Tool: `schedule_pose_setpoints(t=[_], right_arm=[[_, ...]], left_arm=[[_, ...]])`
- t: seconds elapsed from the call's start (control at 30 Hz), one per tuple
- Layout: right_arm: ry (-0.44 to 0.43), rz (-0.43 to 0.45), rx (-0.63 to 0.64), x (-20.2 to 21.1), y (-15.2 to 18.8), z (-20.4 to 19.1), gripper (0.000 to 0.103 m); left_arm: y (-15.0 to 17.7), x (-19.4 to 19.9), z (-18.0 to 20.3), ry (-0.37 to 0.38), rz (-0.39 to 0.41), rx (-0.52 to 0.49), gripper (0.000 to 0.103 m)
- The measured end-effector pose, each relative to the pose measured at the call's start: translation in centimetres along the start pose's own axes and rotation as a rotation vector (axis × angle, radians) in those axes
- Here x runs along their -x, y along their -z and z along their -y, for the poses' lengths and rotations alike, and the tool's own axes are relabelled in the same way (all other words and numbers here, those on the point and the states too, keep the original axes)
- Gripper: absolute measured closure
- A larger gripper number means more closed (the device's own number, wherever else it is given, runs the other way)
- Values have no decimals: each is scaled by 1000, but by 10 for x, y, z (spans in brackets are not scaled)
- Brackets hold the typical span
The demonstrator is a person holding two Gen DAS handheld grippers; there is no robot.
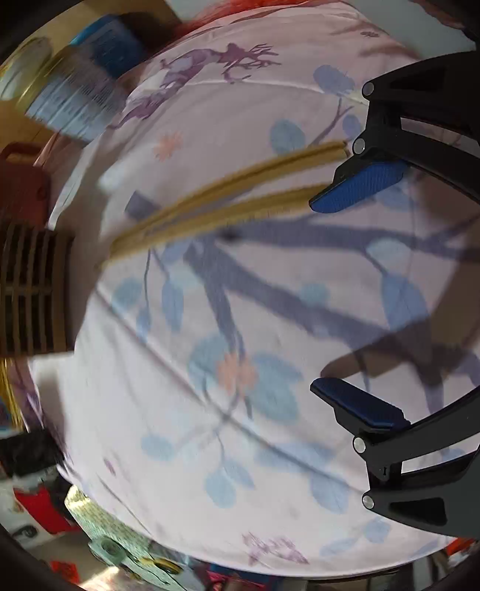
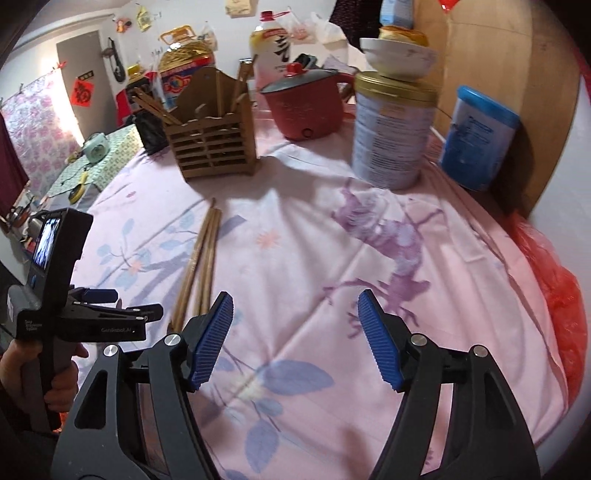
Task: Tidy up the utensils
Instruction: 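Move both open grippers back down to the remaining chopsticks, then close the left gripper on a chopstick while the right gripper grasps another chopstick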
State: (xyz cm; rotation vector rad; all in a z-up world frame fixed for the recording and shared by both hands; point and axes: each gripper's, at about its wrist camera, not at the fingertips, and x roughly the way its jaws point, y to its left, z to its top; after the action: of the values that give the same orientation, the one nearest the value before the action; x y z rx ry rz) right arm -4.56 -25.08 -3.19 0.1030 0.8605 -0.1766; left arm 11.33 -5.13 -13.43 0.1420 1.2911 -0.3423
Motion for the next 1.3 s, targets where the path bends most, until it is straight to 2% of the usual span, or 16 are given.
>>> schedule_pose_setpoints(t=[0.1, 0.17, 0.33, 0.47, 0.53, 0.73, 0.87, 1.03, 1.13, 1.2, 1.23, 1.3], right_arm=[[31, 0, -13, 4, 3, 9, 34], [46, 0, -24, 6, 4, 14, 34], [52, 2, -47, 5, 3, 21, 34], [7, -2, -12, -5, -5, 6, 34], [-30, -4, 23, -11, -10, -7, 34], [-121, -10, 131, -20, -17, -45, 34], [-132, -4, 167, -18, -16, -53, 34], [-93, 0, 113, -15, -15, -32, 34], [-73, 0, 58, -13, -13, -18, 34], [-75, -1, 39, -13, -13, -14, 34], [-83, -5, 31, -15, -13, -12, 34], [-117, -18, 28, -20, -14, -14, 34]], left_arm=[[-6, -5, 12, -24, 13, -33, 11], [-10, -10, 18, -71, 22, -52, 9], [-19, -13, 12, -81, 34, -24, 6], [-14, -10, -14, -112, 31, 50, 7], [-10, -6, -34, -117, 24, 107, 10], [8, 10, -63, -68, 40, 176, 19], [8, 13, -54, -36, 68, 139, 32], [4, 9, -26, -39, 97, 45, 43], [2, 7, -12, -67, 116, -13, 59], [3, 7, -11, -65, 125, -28, 85], [4, 8, -13, -60, 122, -24, 91], [8, 9, -21, -55, 113, -5, 95]])
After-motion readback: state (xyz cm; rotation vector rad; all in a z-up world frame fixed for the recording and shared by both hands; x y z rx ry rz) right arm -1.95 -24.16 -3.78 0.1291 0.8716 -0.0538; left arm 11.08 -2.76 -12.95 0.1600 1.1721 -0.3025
